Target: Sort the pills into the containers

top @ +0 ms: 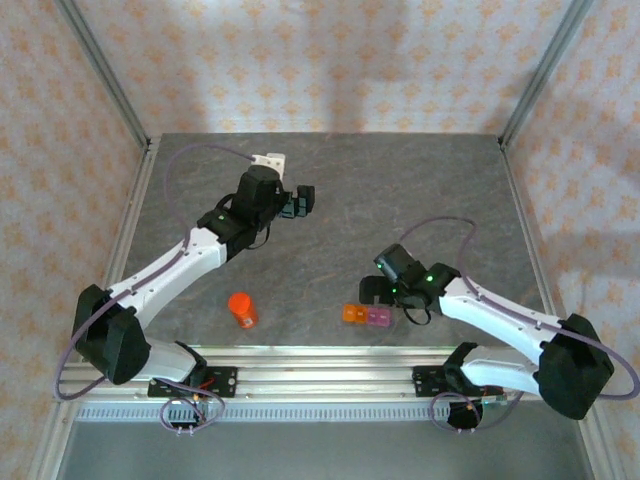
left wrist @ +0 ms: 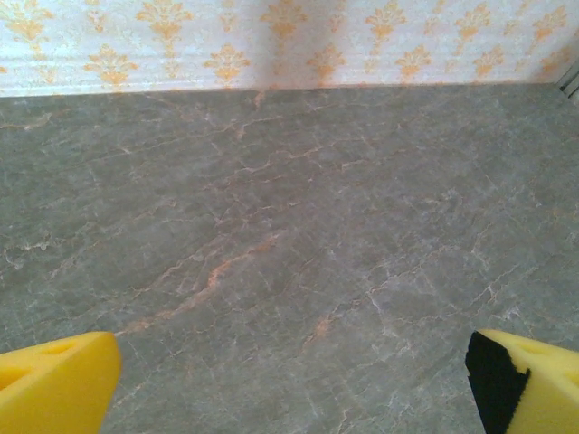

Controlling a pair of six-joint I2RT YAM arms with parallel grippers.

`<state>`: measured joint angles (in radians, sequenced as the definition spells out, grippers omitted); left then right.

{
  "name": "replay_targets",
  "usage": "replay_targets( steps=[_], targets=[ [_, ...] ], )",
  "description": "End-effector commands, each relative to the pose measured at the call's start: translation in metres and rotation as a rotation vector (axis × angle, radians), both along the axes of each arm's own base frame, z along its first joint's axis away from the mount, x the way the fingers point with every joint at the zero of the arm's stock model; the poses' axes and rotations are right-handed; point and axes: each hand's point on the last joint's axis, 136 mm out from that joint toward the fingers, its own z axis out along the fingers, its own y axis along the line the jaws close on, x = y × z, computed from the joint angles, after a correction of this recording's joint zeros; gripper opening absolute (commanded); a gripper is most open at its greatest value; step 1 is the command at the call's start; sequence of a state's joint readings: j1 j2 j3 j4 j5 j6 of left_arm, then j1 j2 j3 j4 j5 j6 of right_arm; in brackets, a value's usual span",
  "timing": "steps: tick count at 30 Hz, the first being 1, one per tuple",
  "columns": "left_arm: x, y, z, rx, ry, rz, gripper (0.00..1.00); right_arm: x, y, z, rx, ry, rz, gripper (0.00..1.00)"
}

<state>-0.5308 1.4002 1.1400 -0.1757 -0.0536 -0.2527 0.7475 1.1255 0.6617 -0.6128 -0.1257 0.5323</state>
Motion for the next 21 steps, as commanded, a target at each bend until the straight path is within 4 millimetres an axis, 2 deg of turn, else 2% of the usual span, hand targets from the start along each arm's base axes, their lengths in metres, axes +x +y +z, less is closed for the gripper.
replay_targets(
  steps=[1,8,16,21],
  targets=[
    [0.004,-0.006,0.013,0.023,-0.028,0.0,1.0,-0.011,-0.003,-0.009,0.009,0.043,-0.055,1.0],
    [0.005,-0.014,0.011,0.034,-0.028,-0.018,1.0,-0.019,0.004,-0.02,0.051,0.08,-0.081,1.0],
    [0.006,-0.018,0.01,0.034,-0.03,-0.023,1.0,-0.025,0.026,-0.025,0.129,0.121,-0.083,1.0],
    [0.006,-0.022,0.008,0.037,-0.027,-0.03,1.0,-0.026,0.044,-0.02,0.171,0.118,-0.062,1.0]
  ],
)
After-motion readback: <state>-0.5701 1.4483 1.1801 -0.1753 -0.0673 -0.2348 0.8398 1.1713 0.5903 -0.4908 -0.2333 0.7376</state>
